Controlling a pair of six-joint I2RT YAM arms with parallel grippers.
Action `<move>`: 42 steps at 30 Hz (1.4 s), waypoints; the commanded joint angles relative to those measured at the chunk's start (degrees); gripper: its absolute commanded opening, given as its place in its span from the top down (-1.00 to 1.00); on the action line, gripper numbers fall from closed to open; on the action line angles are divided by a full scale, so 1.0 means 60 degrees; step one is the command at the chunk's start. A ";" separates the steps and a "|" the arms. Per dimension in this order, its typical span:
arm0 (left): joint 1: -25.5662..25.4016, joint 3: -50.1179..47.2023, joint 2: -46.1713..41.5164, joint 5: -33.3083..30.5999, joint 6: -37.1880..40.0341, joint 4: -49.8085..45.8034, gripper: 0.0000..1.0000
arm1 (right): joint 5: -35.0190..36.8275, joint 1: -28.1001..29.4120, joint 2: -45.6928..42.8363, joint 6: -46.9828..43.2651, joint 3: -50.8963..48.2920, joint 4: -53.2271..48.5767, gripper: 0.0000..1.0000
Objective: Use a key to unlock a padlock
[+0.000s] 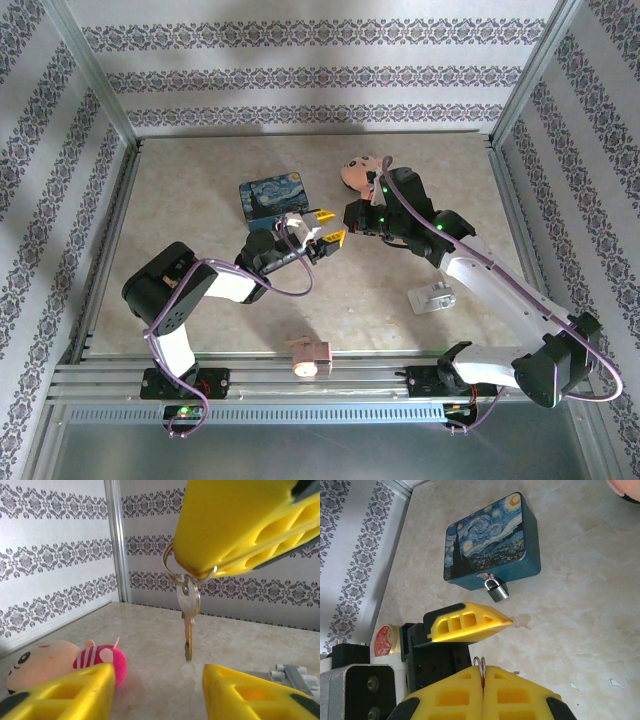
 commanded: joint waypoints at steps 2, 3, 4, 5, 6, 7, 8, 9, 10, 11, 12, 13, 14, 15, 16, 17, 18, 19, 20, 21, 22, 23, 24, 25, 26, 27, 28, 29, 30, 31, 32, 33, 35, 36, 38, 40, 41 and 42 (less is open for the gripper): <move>-0.0111 0.0318 0.0210 0.0147 0.0031 0.0534 0.15 | -0.0166 0.0113 -0.0111 0.0113 -0.0146 0.0231 1.00; -0.0111 0.0335 0.0231 0.0162 0.0013 0.0525 0.16 | -0.0170 0.0110 -0.0103 0.0113 -0.0161 0.0238 1.00; -0.0111 0.0363 0.0226 0.0194 -0.0001 0.0518 0.17 | -0.0159 0.0123 -0.0103 0.0113 -0.0165 0.0242 1.00; -0.0111 0.0392 0.0247 0.0234 -0.0020 0.0503 0.17 | -0.0155 0.0123 -0.0090 0.0113 -0.0169 0.0238 1.00; -0.0111 0.0421 0.0242 0.0272 -0.0041 0.0475 0.17 | -0.0155 0.0129 -0.0089 0.0113 -0.0180 0.0238 1.00; -0.0111 0.0444 0.0249 0.0276 -0.0049 0.0454 0.17 | -0.0155 0.0122 -0.0072 0.0113 -0.0190 0.0246 1.00; -0.0111 0.0459 0.0249 0.0286 -0.0049 0.0431 0.18 | -0.0155 0.0134 -0.0060 0.0113 -0.0187 0.0252 1.00; -0.0111 0.0474 0.0249 0.0277 -0.0060 0.0434 0.19 | -0.0170 0.0123 -0.0056 0.0117 -0.0188 0.0253 1.00; -0.0117 0.0477 0.0263 0.0270 -0.0063 0.0434 0.22 | -0.0170 0.0119 -0.0045 0.0113 -0.0191 0.0260 1.00; -0.0104 0.0495 0.0263 0.0257 -0.0065 0.0430 0.23 | -0.0184 0.0134 -0.0032 0.0113 -0.0192 0.0278 1.00; -0.0111 0.0522 0.0260 0.0258 -0.0086 0.0416 0.26 | -0.0184 0.0134 -0.0030 0.0113 -0.0188 0.0282 1.00; -0.0111 0.0534 0.0264 0.0261 -0.0092 0.0394 0.30 | -0.0198 0.0135 -0.0013 0.0113 -0.0194 0.0282 1.00; -0.0111 0.0562 0.0264 0.0238 -0.0104 0.0361 0.35 | -0.0199 0.0137 -0.0004 0.0114 -0.0192 0.0291 1.00; -0.0111 0.0567 0.0264 0.0229 -0.0107 0.0308 0.43 | -0.0214 0.0123 -0.0001 0.0126 -0.0187 0.0297 1.00; -0.0111 0.0576 0.0264 0.0205 -0.0108 0.0271 0.49 | -0.0214 0.0129 0.0014 0.0128 -0.0203 0.0304 1.00; -0.0111 0.0583 0.0249 0.0201 -0.0097 0.0229 0.53 | -0.0214 0.0136 0.0025 0.0128 -0.0205 0.0311 1.00; -0.0111 0.0576 0.0242 0.0191 -0.0103 0.0232 0.56 | -0.0214 0.0129 0.0028 0.0128 -0.0221 0.0321 1.00; -0.0111 0.0568 0.0244 0.0184 -0.0114 0.0252 0.56 | -0.0214 0.0127 0.0043 0.0135 -0.0224 0.0312 1.00; -0.0111 0.0555 0.0235 0.0187 -0.0108 0.0268 0.57 | -0.0211 0.0130 0.0057 0.0142 -0.0223 0.0322 1.00; -0.0111 0.0547 0.0227 0.0190 -0.0107 0.0269 0.56 | -0.0227 0.0135 0.0072 0.0143 -0.0212 0.0319 1.00; -0.0111 0.0540 0.0218 0.0208 -0.0096 0.0261 0.57 | -0.0242 0.0123 0.0087 0.0143 -0.0214 0.0313 1.00; -0.0111 0.0539 0.0207 0.0212 -0.0089 0.0243 0.58 | -0.0256 0.0127 0.0103 0.0143 -0.0216 0.0324 1.00; -0.0111 0.0533 0.0198 0.0227 -0.0069 0.0222 0.63 | -0.0254 0.0134 0.0116 0.0143 -0.0204 0.0322 1.00; -0.0111 0.0540 0.0191 0.0223 -0.0053 0.0183 0.69 | -0.0250 0.0130 0.0126 0.0144 -0.0196 0.0326 1.00; -0.0111 0.0545 0.0178 0.0218 -0.0049 0.0154 0.71 | -0.0239 0.0130 0.0131 0.0143 -0.0186 0.0326 1.00; -0.0111 0.0526 0.0176 0.0215 -0.0042 0.0151 0.75 | -0.0230 0.0137 0.0145 0.0146 -0.0188 0.0315 1.00; -0.0111 0.0502 0.0162 0.0206 -0.0061 0.0162 0.78 | -0.0215 0.0129 0.0146 0.0143 -0.0182 0.0312 1.00; -0.0111 0.0483 0.0136 0.0223 -0.0063 0.0179 0.81 | -0.0203 0.0124 0.0158 0.0143 -0.0171 0.0312 1.00; -0.0111 0.0445 0.0096 0.0222 -0.0086 0.0206 0.89 | -0.0199 0.0122 0.0168 0.0143 -0.0167 0.0297 1.00; -0.0112 0.0395 0.0053 0.0247 -0.0100 0.0210 0.96 | -0.0186 0.0103 0.0175 0.0130 -0.0167 0.0297 1.00; -0.0111 0.0366 0.0003 0.0283 -0.0106 0.0197 1.00 | -0.0177 0.0100 0.0186 0.0128 -0.0180 0.0283 1.00; -0.0111 0.0301 -0.0052 0.0330 -0.0100 0.0181 1.00 | -0.0163 0.0083 0.0190 0.0121 -0.0170 0.0275 1.00; -0.0112 0.0151 -0.0213 0.0374 -0.0057 0.0104 1.00 | -0.0179 0.0041 0.0204 0.0092 -0.0160 0.0254 1.00; -0.0111 0.0046 -0.0328 0.0347 -0.0017 0.0032 1.00 | -0.0184 0.0014 0.0219 0.0073 -0.0145 0.0239 1.00; -0.0104 -0.0153 -0.0589 0.0236 0.0003 -0.0215 1.00 | -0.0212 -0.0044 0.0234 -0.0025 -0.0110 0.0210 1.00; -0.0048 -0.0307 -0.1095 0.0190 -0.0076 -0.1057 1.00 | -0.0243 -0.0089 0.0208 -0.0298 -0.0044 0.0113 0.92; 0.0000 -0.0313 -0.1414 0.0269 -0.0103 -0.1789 1.00 | -0.0241 -0.0110 0.0192 -0.0455 -0.0011 0.0048 0.85; 0.0079 -0.0262 -0.1889 0.0417 -0.0062 -0.2902 1.00 | -0.0249 -0.0151 0.0148 -0.0745 0.0080 -0.0114 0.76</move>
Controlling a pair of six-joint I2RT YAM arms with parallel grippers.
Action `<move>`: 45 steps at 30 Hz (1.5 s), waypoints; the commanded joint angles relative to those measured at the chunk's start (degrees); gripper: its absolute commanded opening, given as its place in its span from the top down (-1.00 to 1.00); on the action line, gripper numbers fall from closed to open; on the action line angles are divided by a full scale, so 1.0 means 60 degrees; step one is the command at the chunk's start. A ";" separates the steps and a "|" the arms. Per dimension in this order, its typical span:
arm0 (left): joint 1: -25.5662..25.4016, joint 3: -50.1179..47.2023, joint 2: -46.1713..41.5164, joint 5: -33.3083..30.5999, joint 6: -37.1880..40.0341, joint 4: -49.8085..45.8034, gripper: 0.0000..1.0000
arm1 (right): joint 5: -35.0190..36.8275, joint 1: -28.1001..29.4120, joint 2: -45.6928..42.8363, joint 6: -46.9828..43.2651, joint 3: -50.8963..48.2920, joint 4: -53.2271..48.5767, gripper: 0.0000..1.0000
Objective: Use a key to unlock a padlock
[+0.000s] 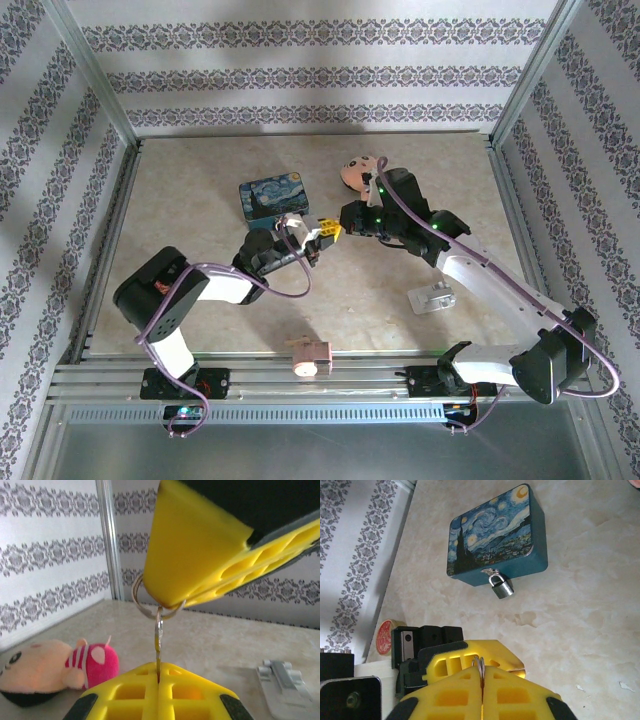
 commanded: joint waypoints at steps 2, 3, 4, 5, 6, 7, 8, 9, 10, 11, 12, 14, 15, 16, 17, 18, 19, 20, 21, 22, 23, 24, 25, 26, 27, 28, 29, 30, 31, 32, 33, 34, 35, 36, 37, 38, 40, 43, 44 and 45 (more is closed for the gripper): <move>0.0218 0.0099 -0.1942 0.0428 0.0413 -0.4214 1.00 | -0.0024 -0.0176 -0.0239 -0.1216 0.0308 -0.0591 0.60; 0.0250 0.0248 -0.2471 0.0443 0.0786 -0.5766 1.00 | -0.0074 -0.0171 -0.0378 -0.1579 0.0313 -0.0642 0.51; 0.0296 0.0496 -0.2997 0.0427 0.1217 -0.7425 1.00 | -0.0161 -0.0175 -0.0557 -0.1968 0.0286 -0.0625 0.44; 0.0320 0.0737 -0.3405 0.0392 0.1628 -0.8843 1.00 | -0.0279 -0.0170 -0.0705 -0.2338 0.0256 -0.0628 0.41; 0.0345 0.1043 -0.3807 0.0290 0.2100 -1.0351 1.00 | -0.0486 -0.0170 -0.0893 -0.2777 0.0207 -0.0621 0.41; 0.0352 0.1256 -0.4126 0.0175 0.2445 -1.1509 1.00 | -0.0661 -0.0160 -0.1040 -0.3133 0.0159 -0.0582 0.40; 0.0375 0.1474 -0.4434 0.0065 0.2761 -1.2585 1.00 | -0.0838 -0.0142 -0.1205 -0.3549 0.0066 -0.0511 0.40; 0.0383 0.1684 -0.4743 0.0014 0.3008 -1.3508 1.00 | -0.1025 -0.0102 -0.1388 -0.3941 -0.0044 -0.0382 0.38; 0.0397 0.1837 -0.4931 0.0002 0.3196 -1.4121 1.00 | -0.1236 -0.0058 -0.1539 -0.4247 -0.0158 -0.0200 0.35; 0.0397 0.2000 -0.5177 0.0106 0.3419 -1.4776 1.00 | -0.1566 -0.0015 -0.1703 -0.4591 -0.0339 0.0068 0.28; 0.0405 0.2169 -0.5349 0.0254 0.3594 -1.5292 1.00 | -0.1898 0.0018 -0.1827 -0.4816 -0.0526 0.0397 0.21; 0.0412 0.2469 -0.5568 0.0458 0.3764 -1.5937 1.00 | -0.2581 0.0088 -0.1954 -0.5244 -0.0711 0.0744 0.18; 0.0412 0.2637 -0.5613 0.0662 0.3859 -1.6228 1.00 | -0.2991 0.0122 -0.1927 -0.5496 -0.0741 0.0770 0.17; 0.0412 0.2798 -0.5622 0.0878 0.3968 -1.6488 1.00 | -0.3296 0.0184 -0.1883 -0.5637 -0.0722 0.0770 0.17; 0.0412 0.2960 -0.5611 0.1153 0.4077 -1.6729 1.00 | -0.3587 0.0248 -0.1787 -0.5817 -0.0688 0.0747 0.18; 0.0403 0.3111 -0.5573 0.1412 0.4202 -1.6900 1.00 | -0.3896 0.0306 -0.1666 -0.5950 -0.0659 0.0752 0.19; 0.0412 0.3226 -0.5529 0.1572 0.4296 -1.7054 1.00 | -0.4165 0.0357 -0.1548 -0.6044 -0.0634 0.0720 0.21; 0.0412 0.3318 -0.5468 0.1688 0.4366 -1.7172 1.00 | -0.4427 0.0449 -0.1392 -0.6150 -0.0586 0.0705 0.24; 0.0412 0.3436 -0.5409 0.1710 0.4399 -1.7246 1.00 | -0.4632 0.0543 -0.1237 -0.6237 -0.0540 0.0667 0.28; 0.0412 0.3505 -0.5350 0.1674 0.4388 -1.7296 1.00 | -0.4772 0.0619 -0.1101 -0.6331 -0.0485 0.0581 0.30; 0.0412 0.3564 -0.5283 0.1639 0.4372 -1.7330 1.00 | -0.4923 0.0709 -0.0950 -0.6417 -0.0449 0.0492 0.32; 0.0408 0.3619 -0.5231 0.1671 0.4371 -1.7375 1.00 | -0.5024 0.0797 -0.0817 -0.6519 -0.0420 0.0411 0.34; 0.0412 0.3636 -0.5202 0.1733 0.4371 -1.7370 1.00 | -0.5084 0.0841 -0.0725 -0.6573 -0.0419 0.0377 0.34; 0.0412 0.3642 -0.5175 0.1817 0.4372 -1.7361 1.00 | -0.5138 0.0899 -0.0622 -0.6610 -0.0429 0.0368 0.35; 0.0408 0.3632 -0.5167 0.1916 0.4359 -1.7337 1.00 | -0.5193 0.0948 -0.0533 -0.6626 -0.0445 0.0380 0.35; 0.0412 0.3629 -0.5159 0.1955 0.4340 -1.7300 1.00 | -0.5241 0.0968 -0.0460 -0.6630 -0.0441 0.0375 0.36; 0.0412 0.3595 -0.5176 0.1959 0.4314 -1.7241 1.00 | -0.5313 0.0993 -0.0387 -0.6641 -0.0449 0.0391 0.37; 0.0412 0.3575 -0.5180 0.1959 0.4285 -1.7192 1.00 | -0.5383 0.0987 -0.0325 -0.6640 -0.0434 0.0390 0.38; 0.0405 0.3556 -0.5209 0.1972 0.4276 -1.7145 1.00 | -0.5458 0.1001 -0.0251 -0.6641 -0.0420 0.0376 0.40; 0.0412 0.3547 -0.5208 0.1998 0.4269 -1.7105 1.00 | -0.5481 0.1002 -0.0189 -0.6666 -0.0398 0.0348 0.42; 0.0412 0.3542 -0.5247 0.2052 0.4269 -1.7085 1.00 | -0.5460 0.1016 -0.0120 -0.6692 -0.0375 0.0295 0.43; 0.0411 0.3531 -0.5267 0.2097 0.4269 -1.7038 1.00 | -0.5426 0.1026 -0.0063 -0.6710 -0.0370 0.0252 0.43; 0.0412 0.3503 -0.5290 0.2140 0.4255 -1.6996 1.00 | -0.5423 0.1024 -0.0012 -0.6713 -0.0385 0.0243 0.43; 0.0412 0.3482 -0.5311 0.2163 0.4254 -1.6965 1.00 | -0.5474 0.1016 0.0041 -0.6713 -0.0388 0.0229 0.44; 0.0412 0.3478 -0.5328 0.2153 0.4242 -1.6955 1.00 | -0.5543 0.1027 0.0090 -0.6711 -0.0390 0.0236 0.44; 0.0408 0.3496 -0.5325 0.2149 0.4240 -1.6974 1.00 | -0.5603 0.1016 0.0122 -0.6709 -0.0390 0.0229 0.45; 0.0408 0.3512 -0.5328 0.2135 0.4225 -1.6979 1.00 | -0.5631 0.1031 0.0190 -0.6712 -0.0381 0.0200 0.46; 0.0412 0.3480 -0.5362 0.2131 0.4218 -1.6940 1.00 | -0.5529 0.1032 0.0213 -0.6714 -0.0431 0.0184 0.48; 0.0412 0.3475 -0.5386 0.2113 0.4211 -1.6928 1.00 | -0.5497 0.1031 0.0226 -0.6739 -0.0445 0.0185 0.49; 0.0412 0.3476 -0.5400 0.2134 0.4196 -1.6908 1.00 | -0.5485 0.1031 0.0223 -0.6739 -0.0455 0.0184 0.50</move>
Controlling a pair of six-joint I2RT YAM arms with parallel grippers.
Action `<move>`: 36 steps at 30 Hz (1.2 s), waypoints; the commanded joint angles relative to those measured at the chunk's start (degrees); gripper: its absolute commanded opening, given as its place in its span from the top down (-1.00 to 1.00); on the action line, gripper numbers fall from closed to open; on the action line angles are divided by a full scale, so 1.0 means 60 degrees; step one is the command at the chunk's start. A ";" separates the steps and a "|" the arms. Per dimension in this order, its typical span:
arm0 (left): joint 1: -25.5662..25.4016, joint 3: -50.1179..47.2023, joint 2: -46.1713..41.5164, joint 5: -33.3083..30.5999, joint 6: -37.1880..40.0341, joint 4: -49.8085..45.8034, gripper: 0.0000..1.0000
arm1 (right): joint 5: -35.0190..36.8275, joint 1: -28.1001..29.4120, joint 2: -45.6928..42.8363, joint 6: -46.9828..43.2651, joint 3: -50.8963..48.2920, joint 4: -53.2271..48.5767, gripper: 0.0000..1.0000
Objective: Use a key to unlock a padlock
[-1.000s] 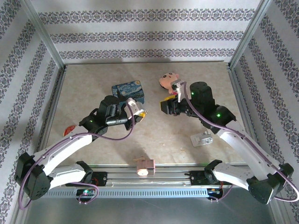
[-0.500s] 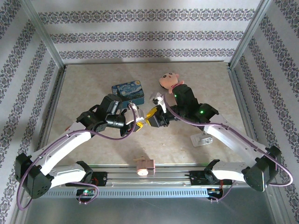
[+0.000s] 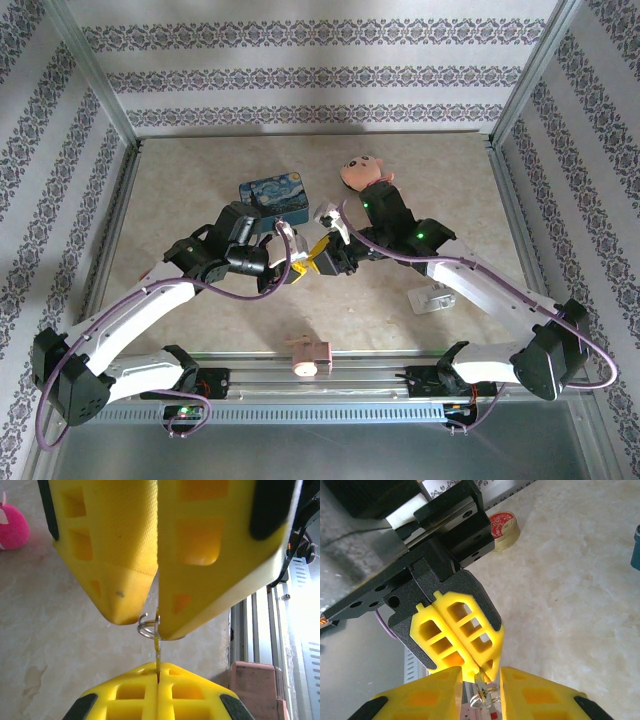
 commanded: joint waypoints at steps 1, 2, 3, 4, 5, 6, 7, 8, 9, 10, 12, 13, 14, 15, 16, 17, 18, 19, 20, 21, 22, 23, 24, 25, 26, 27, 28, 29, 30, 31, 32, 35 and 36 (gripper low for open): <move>0.0115 0.0059 -0.0236 0.0316 0.0090 -0.0014 1.00 | -0.0193 0.0098 0.0049 -0.0288 0.0077 -0.0080 0.50; 0.0104 0.0048 -0.0236 0.0323 0.0090 0.0002 1.00 | -0.0171 0.0102 0.0056 -0.0285 0.0059 -0.0082 0.50; 0.0111 0.0058 -0.0253 0.0330 0.0090 0.0023 1.00 | -0.0146 0.0098 0.0056 -0.0297 0.0036 -0.0094 0.50; 0.0117 0.0059 -0.0258 0.0344 0.0090 0.0048 1.00 | -0.0108 0.0100 0.0043 -0.0306 0.0016 -0.0085 0.50; 0.0117 0.0044 -0.0276 0.0351 0.0076 0.0064 1.00 | -0.0059 0.0099 0.0042 -0.0306 -0.0004 -0.0099 0.50; 0.0113 0.0042 -0.0276 0.0373 0.0075 0.0087 1.00 | -0.0014 0.0099 0.0052 -0.0317 -0.0036 -0.0101 0.50; 0.0117 0.0037 -0.0273 0.0403 0.0075 0.0106 1.00 | 0.0006 0.0099 0.0055 -0.0314 -0.0044 -0.0110 0.50; 0.0117 0.0038 -0.0282 0.0431 0.0075 0.0103 1.00 | 0.0019 0.0107 0.0056 -0.0310 -0.0044 -0.0109 0.52; 0.0117 0.0043 -0.0270 0.0434 0.0061 0.0104 1.00 | 0.0028 0.0102 0.0056 -0.0321 -0.0060 -0.0104 0.56; 0.0117 0.0034 -0.0284 0.0430 0.0061 0.0111 1.00 | 0.0035 0.0100 0.0056 -0.0320 -0.0046 -0.0111 0.59; 0.0117 0.0021 -0.0312 0.0398 0.0064 0.0122 1.00 | 0.0072 0.0093 0.0056 -0.0335 -0.0047 -0.0151 0.68; 0.0117 0.0029 -0.0318 0.0358 0.0052 0.0118 1.00 | 0.0093 0.0092 0.0042 -0.0350 -0.0063 -0.0158 0.74; 0.0117 0.0016 -0.0332 0.0335 0.0035 0.0140 1.00 | 0.0108 0.0086 0.0041 -0.0358 -0.0065 -0.0169 0.80; 0.0121 0.0013 -0.0354 0.0331 0.0032 0.0170 1.00 | 0.0123 0.0073 0.0034 -0.0360 -0.0082 -0.0177 0.87; 0.0131 0.0001 -0.0375 0.0310 0.0008 0.0200 1.00 | 0.0123 0.0077 0.0041 -0.0365 -0.0082 -0.0182 0.92; 0.0132 -0.0018 -0.0409 0.0302 -0.0032 0.0240 1.00 | 0.0098 0.0069 0.0049 -0.0365 -0.0096 -0.0184 0.96; 0.0146 -0.0015 -0.0441 0.0291 -0.0077 0.0299 1.00 | 0.0094 0.0062 0.0069 -0.0368 -0.0093 -0.0184 1.00; 0.0160 -0.0029 -0.0465 0.0302 -0.0145 0.0368 1.00 | 0.0080 0.0055 0.0078 -0.0367 -0.0092 -0.0184 1.00; 0.0186 -0.0029 -0.0499 0.0285 -0.0218 0.0455 1.00 | 0.0080 0.0054 0.0085 -0.0358 -0.0106 -0.0184 1.00; 0.0211 -0.0058 -0.0536 0.0244 -0.0327 0.0583 1.00 | 0.0079 0.0054 0.0071 -0.0368 -0.0109 -0.0170 1.00; 0.0233 -0.0102 -0.0592 0.0176 -0.0482 0.0753 1.00 | 0.0126 0.0047 0.0046 -0.0341 -0.0135 -0.0124 1.00; 0.0260 -0.0151 -0.0654 0.0131 -0.0608 0.0905 0.98 | 0.0196 0.0027 0.0007 -0.0303 -0.0188 -0.0045 1.00; 0.0299 -0.0216 -0.0730 0.0103 -0.0763 0.1064 0.88 | 0.0286 -0.0009 -0.0076 -0.0214 -0.0278 0.0151 1.00; 0.0331 -0.0284 -0.0819 0.0112 -0.0925 0.1246 0.77 | 0.0360 -0.0064 -0.0198 -0.0072 -0.0392 0.0424 1.00; 0.0356 -0.0359 -0.0905 0.0112 -0.1108 0.1449 0.65 | 0.0415 -0.0109 -0.0331 0.0103 -0.0551 0.0748 1.00; 0.0396 -0.0453 -0.1010 0.0105 -0.1358 0.1683 0.53 | 0.0445 -0.0197 -0.0505 0.0366 -0.0763 0.1208 1.00; 0.0431 -0.0532 -0.1132 0.0098 -0.1663 0.1908 0.36 | 0.0446 -0.0311 -0.0691 0.0683 -0.1002 0.1730 1.00; 0.0457 -0.0604 -0.1232 0.0084 -0.1932 0.2095 0.22 | 0.0457 -0.0387 -0.0858 0.1007 -0.1232 0.2254 1.00; 0.0493 -0.0703 -0.1398 0.0076 -0.2231 0.2301 0.18 | 0.0520 -0.0483 -0.1036 0.1334 -0.1483 0.2802 1.00; 0.0506 -0.0806 -0.1559 0.0089 -0.2503 0.2485 0.15 | 0.0684 -0.0548 -0.1201 0.1646 -0.1709 0.3273 1.00; 0.0525 -0.0883 -0.1708 0.0083 -0.2706 0.2654 0.09 | 0.0855 -0.0581 -0.1318 0.1895 -0.1862 0.3611 1.00; 0.0624 -0.1144 -0.2188 -0.0190 -0.3786 0.3285 0.04 | 0.1283 -0.0688 -0.1560 0.2696 -0.2307 0.4653 1.00; 0.0636 -0.1230 -0.2341 -0.0153 -0.3981 0.3473 -0.05 | 0.1458 -0.0731 -0.1598 0.2978 -0.2432 0.4974 1.00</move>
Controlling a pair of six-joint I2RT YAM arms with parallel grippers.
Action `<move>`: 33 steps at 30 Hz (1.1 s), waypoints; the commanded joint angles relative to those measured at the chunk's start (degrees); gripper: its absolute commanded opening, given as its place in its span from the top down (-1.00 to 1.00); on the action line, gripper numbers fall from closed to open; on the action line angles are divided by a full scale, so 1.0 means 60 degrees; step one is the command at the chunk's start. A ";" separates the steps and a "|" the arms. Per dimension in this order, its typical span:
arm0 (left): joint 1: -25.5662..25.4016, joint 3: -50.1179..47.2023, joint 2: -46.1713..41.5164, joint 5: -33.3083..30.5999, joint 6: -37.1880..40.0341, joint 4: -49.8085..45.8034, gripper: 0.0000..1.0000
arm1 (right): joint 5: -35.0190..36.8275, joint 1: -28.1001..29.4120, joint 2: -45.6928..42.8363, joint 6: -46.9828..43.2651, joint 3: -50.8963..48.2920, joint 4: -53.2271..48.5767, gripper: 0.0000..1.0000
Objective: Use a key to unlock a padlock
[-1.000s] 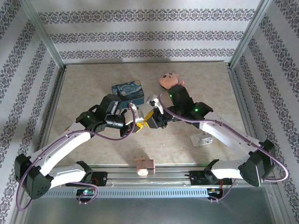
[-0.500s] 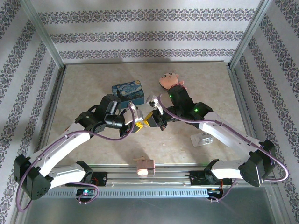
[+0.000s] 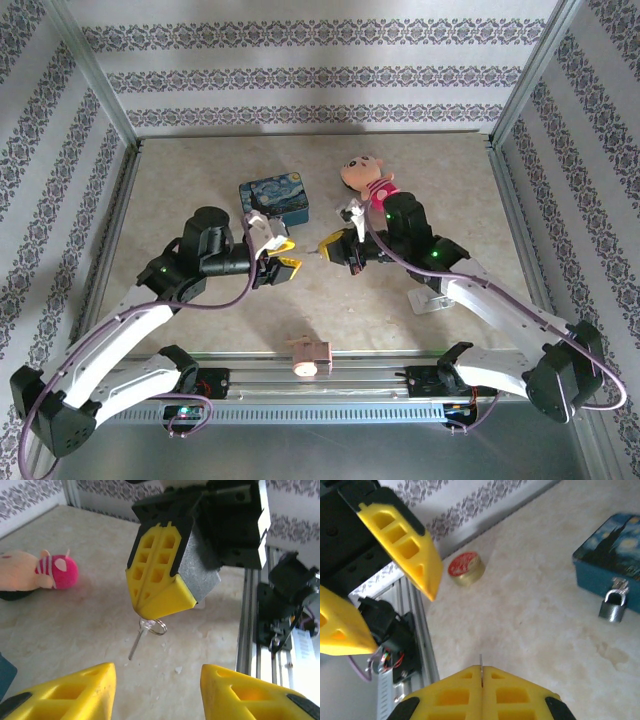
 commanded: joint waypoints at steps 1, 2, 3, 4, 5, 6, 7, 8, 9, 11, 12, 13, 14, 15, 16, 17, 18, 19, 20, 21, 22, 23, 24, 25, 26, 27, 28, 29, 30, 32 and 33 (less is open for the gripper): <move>0.0184 -0.0267 -0.0489 -0.0103 -0.1522 0.1357 -0.18 | 0.0654 -0.0119 -0.0268 0.1491 -0.0419 0.2134 1.00; 0.0206 -0.0327 -0.0571 -0.0190 -0.1790 0.1540 -0.23 | 0.0736 -0.0161 -0.0257 0.1817 -0.0523 0.2442 1.00; 0.0261 -0.0364 -0.0629 -0.0356 -0.2195 0.1798 -0.26 | 0.0796 -0.0216 -0.0208 0.2237 -0.0642 0.2901 1.00; 0.0336 -0.0368 -0.0613 -0.0647 -0.2630 0.1984 -0.28 | 0.0834 -0.0288 -0.0162 0.2623 -0.0742 0.3296 1.00; 0.0438 -0.0361 -0.0577 -0.0954 -0.3091 0.2141 -0.29 | 0.0857 -0.0338 -0.0115 0.2935 -0.0815 0.3617 1.00; 0.0588 -0.0402 -0.0488 -0.1236 -0.3690 0.2414 -0.29 | 0.0878 -0.0384 -0.0063 0.3299 -0.0933 0.4030 1.00; 0.0840 -0.0475 -0.0351 -0.1265 -0.4365 0.2747 -0.30 | 0.0893 -0.0419 -0.0023 0.3625 -0.1024 0.4447 1.00; 0.1088 -0.0560 -0.0183 -0.1015 -0.4950 0.3142 -0.29 | 0.0859 -0.0437 0.0040 0.3855 -0.1090 0.4784 1.00; 0.1410 -0.0682 0.0028 -0.0525 -0.5655 0.3748 -0.29 | 0.0787 -0.0461 0.0129 0.4094 -0.1125 0.5121 1.00; 0.1886 -0.0910 0.0562 0.0503 -0.6895 0.5131 -0.23 | 0.0619 -0.0472 0.0317 0.4365 -0.1069 0.5485 1.00; 0.1989 -0.1015 0.0856 0.0988 -0.7398 0.5876 -0.19 | 0.0527 -0.0480 0.0401 0.4479 -0.1026 0.5640 1.00; 0.2012 -0.1042 0.1113 0.1391 -0.7735 0.6459 -0.17 | 0.0499 -0.0480 0.0470 0.4578 -0.0975 0.5719 1.00; 0.2024 -0.1030 0.1317 0.1647 -0.7922 0.6811 -0.15 | 0.0498 -0.0480 0.0538 0.4706 -0.0944 0.5802 1.00; 0.2017 -0.1023 0.1514 0.1927 -0.8112 0.7158 -0.15 | 0.0485 -0.0481 0.0599 0.4810 -0.0922 0.5893 1.00; 0.2024 -0.1013 0.1688 0.2156 -0.8240 0.7438 -0.14 | 0.0469 -0.0481 0.0657 0.4940 -0.0906 0.6012 1.00; 0.2020 -0.1018 0.1772 0.2299 -0.8286 0.7614 -0.14 | 0.0458 -0.0480 0.0716 0.5059 -0.0906 0.6149 1.00; 0.2013 -0.1038 0.1839 0.2348 -0.8325 0.7750 -0.14 | 0.0440 -0.0477 0.0775 0.5175 -0.0913 0.6302 1.00; 0.2013 -0.1080 0.1871 0.2373 -0.8332 0.7838 -0.13 | 0.0440 -0.0465 0.0821 0.5270 -0.0921 0.6432 1.00; 0.2022 -0.1085 0.1879 0.2378 -0.8331 0.7859 -0.12 | 0.0425 -0.0465 0.0856 0.5338 -0.0921 0.6534 1.00; 0.2019 -0.1089 0.1886 0.2393 -0.8299 0.7847 -0.08 | 0.0425 -0.0466 0.0886 0.5406 -0.0934 0.6652 1.00; 0.2019 -0.1089 0.1876 0.2387 -0.8262 0.7789 -0.05 | 0.0399 -0.0467 0.0916 0.5499 -0.0935 0.6762 1.00; 0.2017 -0.1089 0.1877 0.2392 -0.8217 0.7746 -0.05 | 0.0375 -0.0465 0.0942 0.5564 -0.0921 0.6850 1.00; 0.2015 -0.1076 0.1873 0.2382 -0.8181 0.7675 -0.05 | 0.0318 -0.0451 0.0968 0.5637 -0.0908 0.6966 1.00; 0.2014 -0.1073 0.1889 0.2386 -0.8130 0.7626 -0.03 | 0.0257 -0.0441 0.0987 0.5688 -0.0892 0.7048 1.00; 0.2011 -0.1072 0.1903 0.2402 -0.8093 0.7609 0.00 | 0.0226 -0.0422 0.1004 0.5721 -0.0870 0.7094 1.00; 0.2020 -0.1071 0.1928 0.2442 -0.8091 0.7616 0.03 | 0.0200 -0.0387 0.1018 0.5753 -0.0849 0.7126 1.00; 0.2010 -0.1079 0.1942 0.2482 -0.8102 0.7654 0.05 | 0.0192 -0.0352 0.1019 0.5776 -0.0833 0.7139 1.00; 0.2023 -0.1083 0.1950 0.2512 -0.8106 0.7711 0.07 | 0.0169 -0.0327 0.1019 0.5779 -0.0811 0.7143 1.00; 0.2016 -0.1098 0.1961 0.2543 -0.8154 0.7819 0.09 | 0.0176 -0.0294 0.1019 0.5790 -0.0791 0.7154 1.00; 0.2021 -0.1142 0.1989 0.2632 -0.8264 0.8070 0.12 | 0.0161 -0.0239 0.1005 0.5794 -0.0774 0.7157 1.00; 0.2012 -0.1162 0.2001 0.2677 -0.8334 0.8217 0.14 | 0.0161 -0.0210 0.1005 0.5789 -0.0774 0.7171 1.00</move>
